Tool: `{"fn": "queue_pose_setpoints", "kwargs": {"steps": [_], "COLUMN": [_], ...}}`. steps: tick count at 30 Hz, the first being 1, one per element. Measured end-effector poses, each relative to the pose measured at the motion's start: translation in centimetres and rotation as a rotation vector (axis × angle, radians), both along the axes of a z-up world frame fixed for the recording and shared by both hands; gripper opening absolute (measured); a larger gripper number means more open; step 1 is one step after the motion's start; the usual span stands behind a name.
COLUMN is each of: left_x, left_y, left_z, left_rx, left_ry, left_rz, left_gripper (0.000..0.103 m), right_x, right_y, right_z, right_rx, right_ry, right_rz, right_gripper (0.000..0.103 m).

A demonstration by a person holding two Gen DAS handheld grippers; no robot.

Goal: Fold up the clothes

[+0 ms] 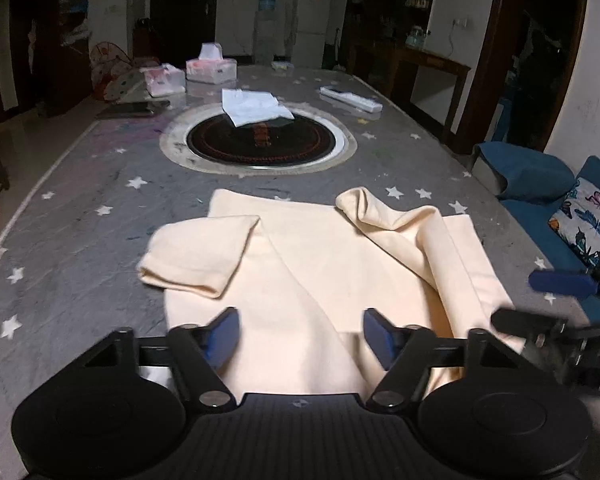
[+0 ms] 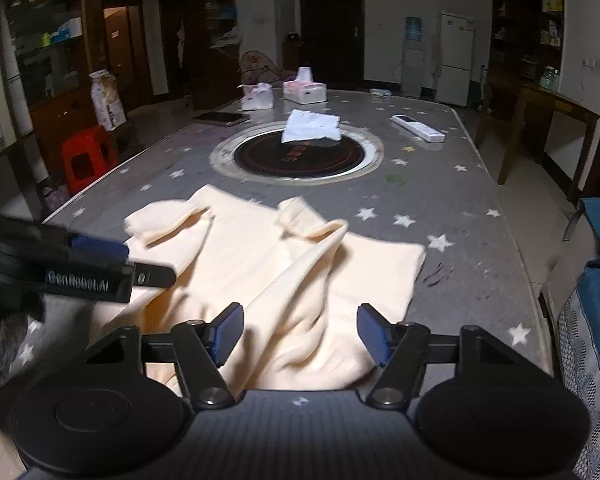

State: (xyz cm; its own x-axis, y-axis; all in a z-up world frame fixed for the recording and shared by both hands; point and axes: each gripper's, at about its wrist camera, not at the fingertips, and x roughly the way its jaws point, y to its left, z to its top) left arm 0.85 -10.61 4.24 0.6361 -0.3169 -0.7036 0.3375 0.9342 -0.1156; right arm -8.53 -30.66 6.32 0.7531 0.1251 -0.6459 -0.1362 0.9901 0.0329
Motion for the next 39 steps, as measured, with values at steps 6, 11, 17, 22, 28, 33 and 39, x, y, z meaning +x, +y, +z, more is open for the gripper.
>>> {"fn": "queue_pose_setpoints", "kwargs": {"steps": [6, 11, 17, 22, 28, 33, 39], "left_x": [2.2, 2.3, 2.3, 2.2, 2.9, 3.5, 3.5], "left_y": [-0.5, 0.0, 0.9, 1.2, 0.2, -0.7, 0.7], "left_z": [-1.6, -1.7, -1.7, -1.5, -1.5, -1.6, -1.6], "left_rx": [-0.013, -0.020, -0.038, -0.041, -0.014, 0.019, -0.002], "left_ry": [0.054, 0.046, 0.047, 0.049, 0.058, 0.035, 0.031], "left_rz": [0.004, -0.005, -0.007, -0.007, 0.007, -0.002, 0.013], "left_gripper": [0.036, 0.013, 0.006, 0.007, 0.029, 0.028, 0.004], "right_x": [4.2, 7.8, 11.2, 11.2, 8.9, 6.8, 4.9], "right_y": [-1.9, -2.1, -1.8, -2.3, -3.4, -4.3, -5.7], "right_z": [-0.1, -1.2, -3.3, -3.7, -2.4, -1.2, -0.1], "right_rx": [0.036, 0.051, 0.060, 0.080, 0.050, 0.030, 0.037], "right_ry": [0.030, 0.066, 0.121, 0.121, 0.062, 0.030, 0.009], "right_rz": [-0.019, -0.017, -0.004, -0.010, -0.029, -0.048, -0.065], "right_gripper": [0.053, 0.045, 0.025, 0.011, 0.003, 0.002, 0.004]}}
